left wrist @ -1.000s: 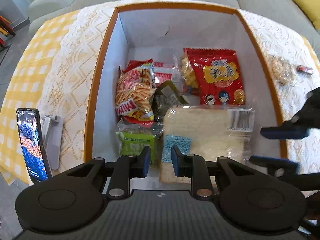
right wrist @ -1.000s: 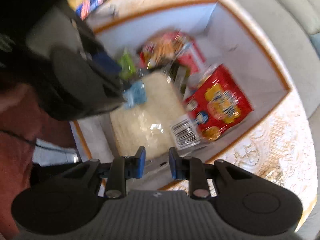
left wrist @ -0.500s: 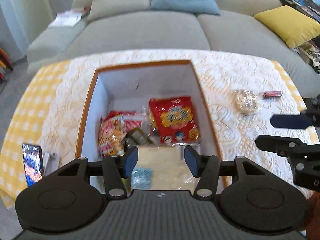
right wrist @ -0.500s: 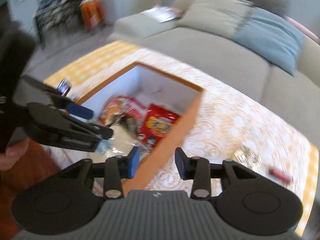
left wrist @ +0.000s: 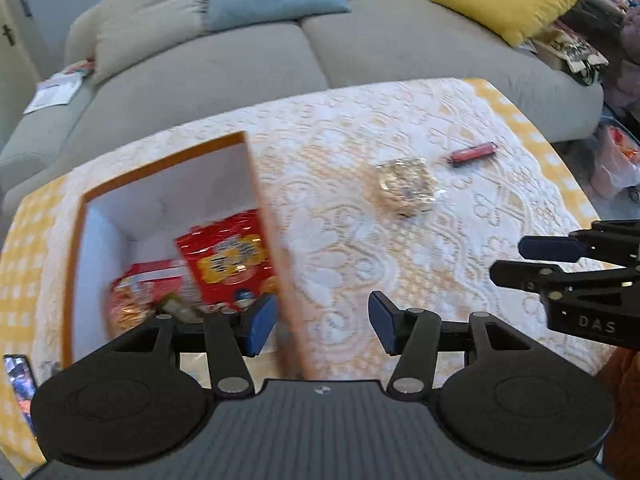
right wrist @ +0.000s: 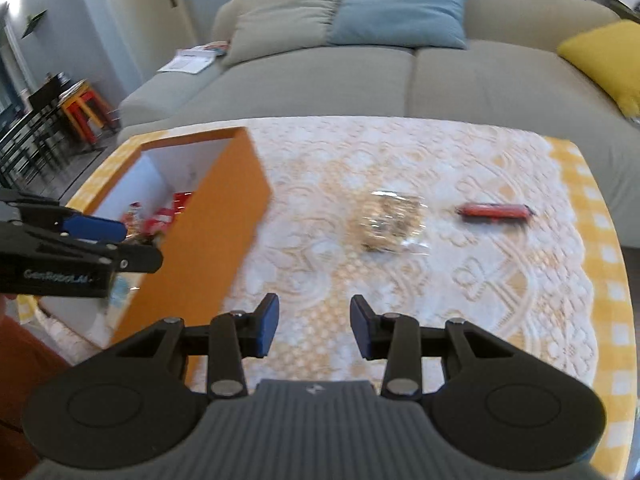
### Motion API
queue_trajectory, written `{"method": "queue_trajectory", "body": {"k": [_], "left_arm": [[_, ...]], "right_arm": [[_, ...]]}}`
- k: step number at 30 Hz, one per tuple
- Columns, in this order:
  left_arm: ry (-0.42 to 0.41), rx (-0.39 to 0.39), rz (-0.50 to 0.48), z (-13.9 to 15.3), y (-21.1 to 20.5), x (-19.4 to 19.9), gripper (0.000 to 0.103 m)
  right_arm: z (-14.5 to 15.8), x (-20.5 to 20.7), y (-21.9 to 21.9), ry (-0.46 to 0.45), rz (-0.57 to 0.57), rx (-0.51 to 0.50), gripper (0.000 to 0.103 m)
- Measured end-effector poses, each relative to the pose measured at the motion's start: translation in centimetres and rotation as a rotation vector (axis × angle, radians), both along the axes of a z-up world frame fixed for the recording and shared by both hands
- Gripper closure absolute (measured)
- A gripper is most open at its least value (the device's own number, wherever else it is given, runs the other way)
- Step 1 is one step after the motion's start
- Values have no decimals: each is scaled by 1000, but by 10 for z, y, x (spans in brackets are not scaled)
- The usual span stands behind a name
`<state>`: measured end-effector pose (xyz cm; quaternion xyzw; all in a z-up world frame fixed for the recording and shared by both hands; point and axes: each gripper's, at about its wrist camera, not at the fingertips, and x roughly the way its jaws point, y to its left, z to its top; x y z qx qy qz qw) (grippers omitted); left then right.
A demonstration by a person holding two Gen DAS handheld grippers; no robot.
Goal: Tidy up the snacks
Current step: 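Lift both tools out of the box and move toward the peanut bag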
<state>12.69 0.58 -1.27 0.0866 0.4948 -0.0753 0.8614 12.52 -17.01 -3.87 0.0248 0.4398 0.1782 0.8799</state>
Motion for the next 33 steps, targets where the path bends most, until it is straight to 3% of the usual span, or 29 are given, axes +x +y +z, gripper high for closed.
{"method": "queue_trajectory", "body": {"k": [9,10,12,15,19,22,27,30,33], "left_arm": [[25,32,-43,-11,-46,37,40],[27,30,-45,-12,-49,41,40],[35,20,-48,-15,-55,48,40],[52,2,-48,-22,-61,61,40],[61,10,-47,-33,-69,78,40],[75,-30,-34,-41,-71,93,40],[110,-161,23,-58,-73,116,37],[111,-193,55,-71,-82,128,37],[75,-171,51,-83,-95,136,37]], "right_arm": [[-16,33,-33,-18,-71,-6,64],[-18,37,-35,-19,-78,-8,62],[-21,48,-39,-30,-98,-7,47],[-26,61,-43,-39,-119,-15,41],[-36,79,-45,-53,-143,-44,41],[-45,92,-52,-52,-169,-39,41],[-62,103,-65,-49,-225,-69,41],[-67,106,-75,-36,-260,-71,41],[-68,108,-82,-25,-289,-66,41]]}}
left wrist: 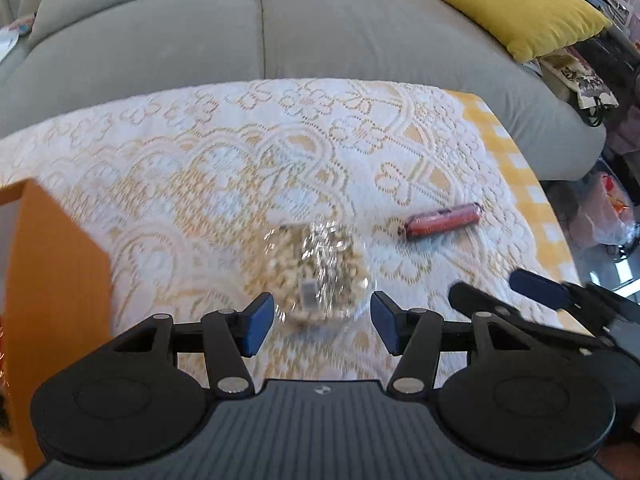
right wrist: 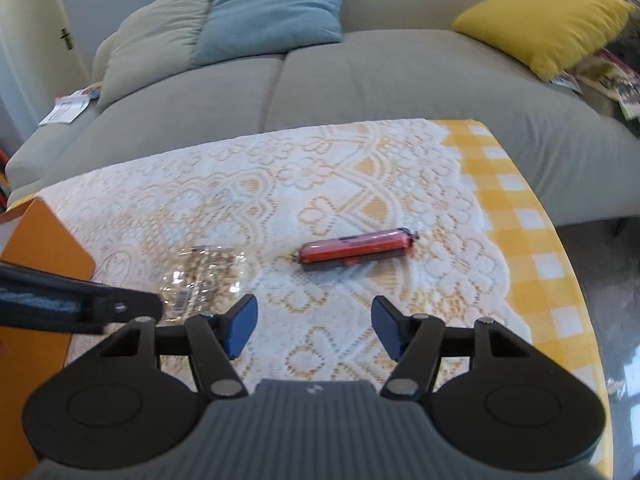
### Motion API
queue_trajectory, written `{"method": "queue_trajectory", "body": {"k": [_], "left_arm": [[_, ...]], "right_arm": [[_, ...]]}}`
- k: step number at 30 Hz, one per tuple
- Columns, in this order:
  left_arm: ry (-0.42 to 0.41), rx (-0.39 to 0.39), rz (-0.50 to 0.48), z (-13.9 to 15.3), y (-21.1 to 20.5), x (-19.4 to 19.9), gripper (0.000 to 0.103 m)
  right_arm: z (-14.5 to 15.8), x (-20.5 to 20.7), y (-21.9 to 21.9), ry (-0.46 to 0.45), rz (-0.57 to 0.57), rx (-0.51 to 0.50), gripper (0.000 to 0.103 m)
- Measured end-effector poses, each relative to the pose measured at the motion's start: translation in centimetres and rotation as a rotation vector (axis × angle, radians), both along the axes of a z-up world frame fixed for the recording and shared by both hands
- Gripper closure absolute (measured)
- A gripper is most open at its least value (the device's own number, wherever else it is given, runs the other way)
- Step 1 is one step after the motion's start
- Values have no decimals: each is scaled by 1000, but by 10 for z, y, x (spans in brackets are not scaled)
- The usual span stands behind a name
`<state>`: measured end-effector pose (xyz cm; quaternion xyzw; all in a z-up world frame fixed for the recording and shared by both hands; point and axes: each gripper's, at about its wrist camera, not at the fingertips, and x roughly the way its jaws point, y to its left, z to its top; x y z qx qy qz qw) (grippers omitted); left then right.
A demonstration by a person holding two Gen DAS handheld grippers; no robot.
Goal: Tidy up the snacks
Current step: 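Lift both tools out of the box and move toward the peanut bag, then grasp the clear bag of white peanuts with the left tool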
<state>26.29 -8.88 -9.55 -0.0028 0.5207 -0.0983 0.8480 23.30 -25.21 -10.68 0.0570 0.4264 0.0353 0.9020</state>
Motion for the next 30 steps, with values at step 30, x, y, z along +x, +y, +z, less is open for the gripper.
{"method": "queue_trajectory", "body": {"k": [30], "left_arm": [[-67,-103,41,-47,13,13,15]], "right_arm": [[-34,6,22,8,99,-11,46]]}}
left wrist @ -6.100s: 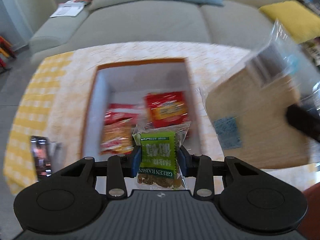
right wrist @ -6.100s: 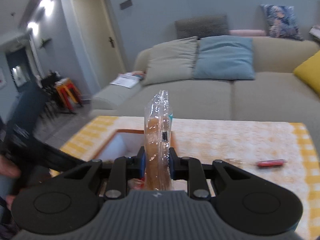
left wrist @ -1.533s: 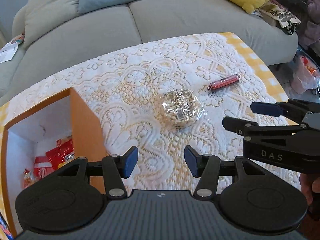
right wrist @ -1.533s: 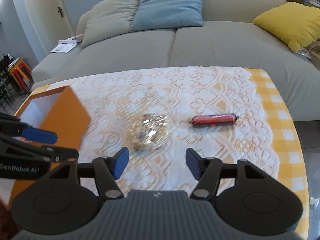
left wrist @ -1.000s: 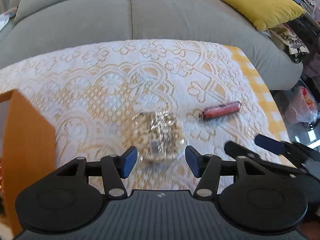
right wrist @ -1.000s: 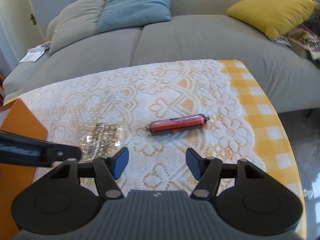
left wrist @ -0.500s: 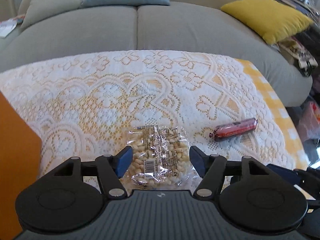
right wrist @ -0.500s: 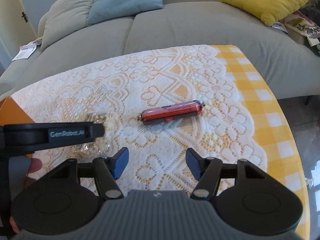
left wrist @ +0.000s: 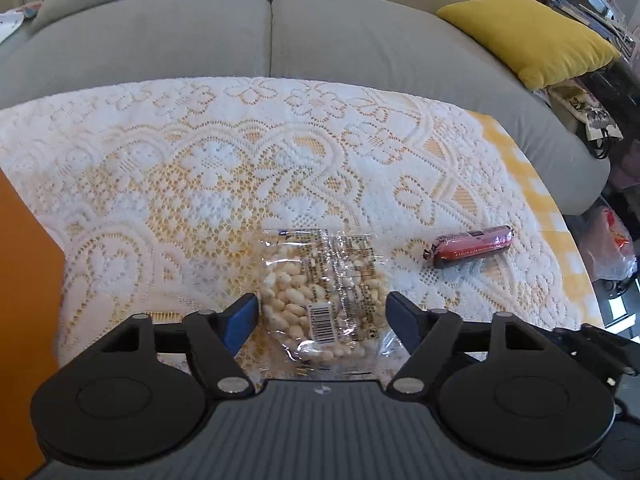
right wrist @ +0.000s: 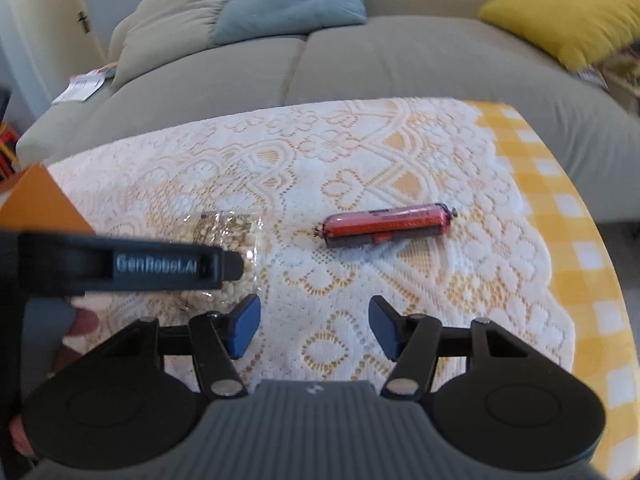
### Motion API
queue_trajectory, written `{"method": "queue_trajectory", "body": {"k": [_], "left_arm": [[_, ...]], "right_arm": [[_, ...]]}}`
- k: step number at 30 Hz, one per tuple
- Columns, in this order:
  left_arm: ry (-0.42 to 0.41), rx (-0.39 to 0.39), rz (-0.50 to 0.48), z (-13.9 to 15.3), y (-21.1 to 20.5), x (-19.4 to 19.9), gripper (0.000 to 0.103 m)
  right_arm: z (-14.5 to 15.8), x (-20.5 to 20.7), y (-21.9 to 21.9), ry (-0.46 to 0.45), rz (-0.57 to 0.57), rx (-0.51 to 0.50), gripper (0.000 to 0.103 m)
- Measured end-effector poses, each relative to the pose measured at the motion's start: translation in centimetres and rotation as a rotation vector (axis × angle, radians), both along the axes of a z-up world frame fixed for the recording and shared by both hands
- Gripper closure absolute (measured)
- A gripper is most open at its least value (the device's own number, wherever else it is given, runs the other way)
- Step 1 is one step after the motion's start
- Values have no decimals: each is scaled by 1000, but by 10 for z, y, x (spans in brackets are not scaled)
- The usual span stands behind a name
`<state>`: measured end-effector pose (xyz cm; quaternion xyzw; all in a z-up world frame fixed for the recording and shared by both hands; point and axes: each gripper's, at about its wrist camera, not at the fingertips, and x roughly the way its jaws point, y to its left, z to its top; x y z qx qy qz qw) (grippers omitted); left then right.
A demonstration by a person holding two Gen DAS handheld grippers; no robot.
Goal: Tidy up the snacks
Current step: 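Grasp the clear bag of white peanuts with the left tool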
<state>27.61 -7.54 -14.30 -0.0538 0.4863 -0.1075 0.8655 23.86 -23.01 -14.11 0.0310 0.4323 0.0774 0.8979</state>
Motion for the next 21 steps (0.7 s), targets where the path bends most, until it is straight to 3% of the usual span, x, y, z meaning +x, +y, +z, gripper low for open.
{"method": "queue_trajectory", "body": {"k": [3,7,13,15,21], "left_arm": [[13,-41,1,-4,6,2,10],[11,-23,-27,-3,2,1,10],[7,4,-56,6,-8,-6,34],[5,-5,-41,10,-6,-10,47],[-6,-105,-6,26,6,-15,64]], "right_arm": [[-6,6,5,-1,3,-2,47],[-9,12,14,-8,22,-20,50],[-11,14,17,28,48,-20,50],[-9,15,15,40,35,-18,50],[-8,19,6,78,-4,31,51]]}}
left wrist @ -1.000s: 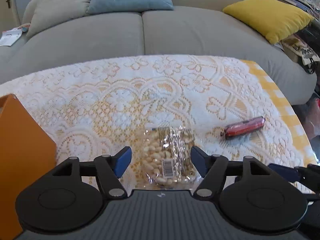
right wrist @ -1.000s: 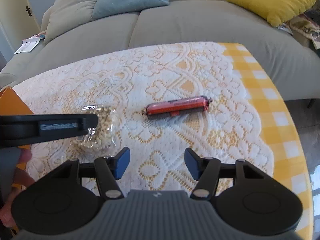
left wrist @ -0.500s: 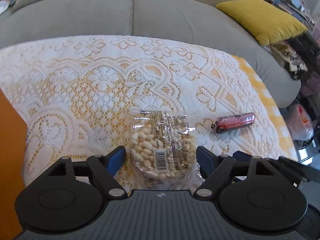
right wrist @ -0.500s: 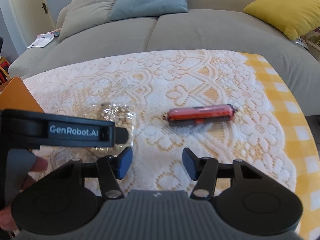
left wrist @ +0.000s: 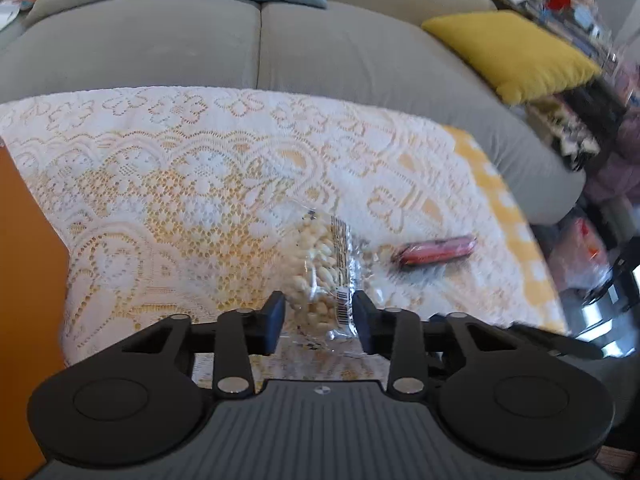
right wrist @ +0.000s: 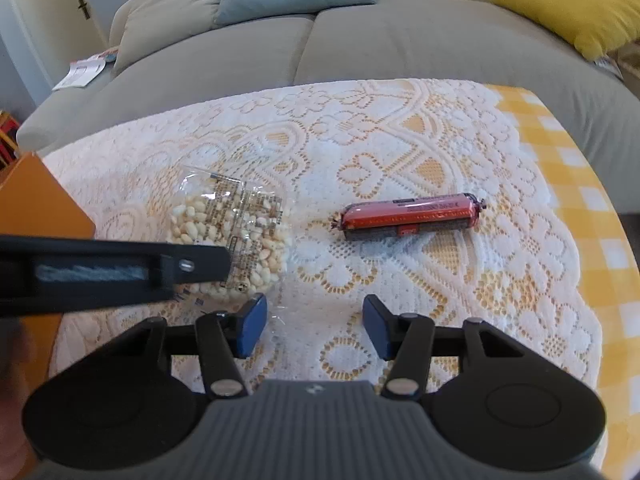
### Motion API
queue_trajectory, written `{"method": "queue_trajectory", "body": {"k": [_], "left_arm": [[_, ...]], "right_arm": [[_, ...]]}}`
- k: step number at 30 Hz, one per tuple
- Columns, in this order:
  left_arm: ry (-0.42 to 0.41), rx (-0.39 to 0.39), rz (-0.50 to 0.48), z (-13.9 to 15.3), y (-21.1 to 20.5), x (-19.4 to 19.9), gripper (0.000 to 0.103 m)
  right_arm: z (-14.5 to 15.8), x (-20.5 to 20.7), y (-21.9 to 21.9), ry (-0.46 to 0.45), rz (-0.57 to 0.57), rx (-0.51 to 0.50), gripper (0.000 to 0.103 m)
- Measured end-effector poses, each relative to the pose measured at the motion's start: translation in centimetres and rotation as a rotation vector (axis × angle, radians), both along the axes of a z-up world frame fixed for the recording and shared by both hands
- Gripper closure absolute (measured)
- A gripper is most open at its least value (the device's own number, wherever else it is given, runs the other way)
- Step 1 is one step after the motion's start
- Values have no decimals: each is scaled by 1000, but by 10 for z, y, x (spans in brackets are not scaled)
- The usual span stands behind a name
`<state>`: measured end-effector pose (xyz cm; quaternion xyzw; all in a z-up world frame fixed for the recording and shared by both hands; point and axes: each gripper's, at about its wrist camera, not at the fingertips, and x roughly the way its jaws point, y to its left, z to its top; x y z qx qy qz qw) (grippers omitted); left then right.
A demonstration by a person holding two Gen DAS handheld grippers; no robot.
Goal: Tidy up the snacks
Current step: 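Grasp the clear bag of white peanuts with the left tool, then grasp the red sausage stick with the right tool while the left tool holds the peanut bag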
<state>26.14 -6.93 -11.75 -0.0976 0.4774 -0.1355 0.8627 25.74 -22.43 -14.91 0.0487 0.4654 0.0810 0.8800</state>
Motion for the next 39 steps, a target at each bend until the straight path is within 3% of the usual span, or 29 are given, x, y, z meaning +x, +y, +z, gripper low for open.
{"method": "queue_trajectory", "body": {"k": [4,6,8,10,12,15,22,30,35,39], "left_arm": [[0,-41,0,7,-3,4,62],[12,-27,-15,5,-12,7,42],[21,-22,-30,1,-21,10,40],[17,10,-31,-1,-28,12,45],[18,44,-24,-2,-33,12,68],[14,19,-10,0,-30,11,73],[-71,80,0,20,-27,6,76],[-71,165,-23,18,-38,18,76],[-42,192,-21,17,-43,21,76],[-31,208,-26,16,-44,22,76]], "right_arm": [[1,1,-5,17,-11,12,51],[2,2,-7,23,-13,19,51],[2,2,-8,27,-12,22,51],[3,1,-9,31,-13,24,51],[4,3,-12,39,-17,34,51],[7,4,-18,52,-32,55,52],[15,9,-34,30,-83,43,52],[24,11,-67,-82,-333,216,55],[12,30,-74,17,-426,311,55],[6,38,-66,37,-430,279,55]]}}
